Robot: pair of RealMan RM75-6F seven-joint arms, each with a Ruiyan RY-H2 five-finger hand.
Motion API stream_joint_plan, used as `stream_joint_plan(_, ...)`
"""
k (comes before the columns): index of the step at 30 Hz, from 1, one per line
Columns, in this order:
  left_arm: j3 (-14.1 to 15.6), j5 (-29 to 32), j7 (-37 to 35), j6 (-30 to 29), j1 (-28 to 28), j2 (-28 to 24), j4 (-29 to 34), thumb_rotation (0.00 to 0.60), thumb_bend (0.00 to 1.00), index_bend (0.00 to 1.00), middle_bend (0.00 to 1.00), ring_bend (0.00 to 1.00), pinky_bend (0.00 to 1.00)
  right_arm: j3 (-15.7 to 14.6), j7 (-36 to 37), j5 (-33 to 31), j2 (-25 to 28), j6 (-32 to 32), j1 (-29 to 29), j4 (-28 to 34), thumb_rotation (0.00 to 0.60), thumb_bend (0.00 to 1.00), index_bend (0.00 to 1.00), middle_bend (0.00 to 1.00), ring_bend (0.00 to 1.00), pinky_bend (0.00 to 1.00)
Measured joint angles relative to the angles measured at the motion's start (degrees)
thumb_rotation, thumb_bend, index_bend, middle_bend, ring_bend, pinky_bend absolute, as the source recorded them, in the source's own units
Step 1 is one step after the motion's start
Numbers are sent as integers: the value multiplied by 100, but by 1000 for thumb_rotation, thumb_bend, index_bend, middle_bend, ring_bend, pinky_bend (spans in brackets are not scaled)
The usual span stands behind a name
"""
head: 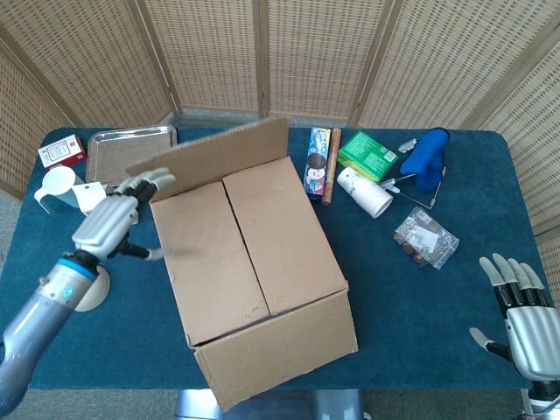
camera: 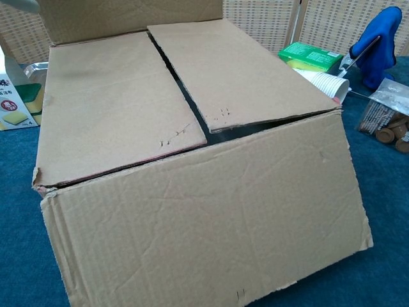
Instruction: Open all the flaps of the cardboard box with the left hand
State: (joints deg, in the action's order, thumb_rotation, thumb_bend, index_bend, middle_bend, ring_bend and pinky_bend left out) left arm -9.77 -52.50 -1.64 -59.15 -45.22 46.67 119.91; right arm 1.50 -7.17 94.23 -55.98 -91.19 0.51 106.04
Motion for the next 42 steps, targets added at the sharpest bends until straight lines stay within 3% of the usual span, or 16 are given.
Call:
stream_joint_plan(4,-253,364,5,219,-162,75,-385,600,119,99,0,0,0,3,-19,-28,-9,40,-14,-3,600,0,0,0,0,26)
stream_joint_plan(9,-368,696,85,480,-334,287,-795,600,119,101,0,0,0,-12,-13,-18,-4,58,-19,6,600,0,0,0,0,26)
stream_joint_plan(21,-250,1543,544,1127,-702,1235,-1789,600,118,103,0,0,0,1,128,-25,52,-8,8,16,600,0,0,0,0,26)
stream_joint_plan(30,-368,835,518,1018,-609,1077,-1392,600,119,98,0,0,0,2,150,-14,61,-7,4,9,600,0,0,0,0,26)
stream_joint_plan(35,-346,331,802,784,-543,976,-1082,600,120,42,0,0,0,-13,139,31,64,-32,15,23,600,0,0,0,0,25)
stream_joint_plan(42,-240,-69,1281,268,-487,1509,-993,600,119,0,0,0,0,-16,159,59,72,-67,30,21,600,0,0,0,0,26)
